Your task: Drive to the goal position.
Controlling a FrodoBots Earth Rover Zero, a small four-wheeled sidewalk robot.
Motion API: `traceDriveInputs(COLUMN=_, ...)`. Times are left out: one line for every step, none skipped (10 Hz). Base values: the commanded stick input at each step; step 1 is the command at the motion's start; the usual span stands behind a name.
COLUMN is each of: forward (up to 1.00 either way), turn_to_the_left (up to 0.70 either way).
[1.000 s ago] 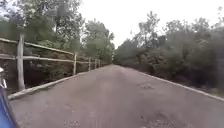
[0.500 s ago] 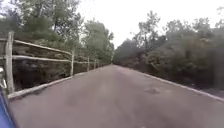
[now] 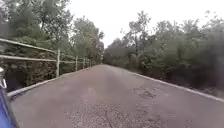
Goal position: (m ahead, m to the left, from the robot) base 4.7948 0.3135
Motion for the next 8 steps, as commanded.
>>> traceDriveInputs(forward=0.7, turn_to_the_left=0.0)
traceDriveInputs(forward=0.7, turn_to_the_left=0.0)
traceDriveInputs(forward=0.7, turn_to_the_left=0.0)
traceDriveInputs(forward=0.7, turn_to_the_left=0.0)
traceDriveInputs(forward=0.7, turn_to_the_left=0.0)
traceDriveInputs(forward=0.7, turn_to_the_left=0.0)
traceDriveInputs(forward=0.7, turn_to_the_left=0.0)
traceDriveInputs(forward=0.7, turn_to_the_left=0.0)
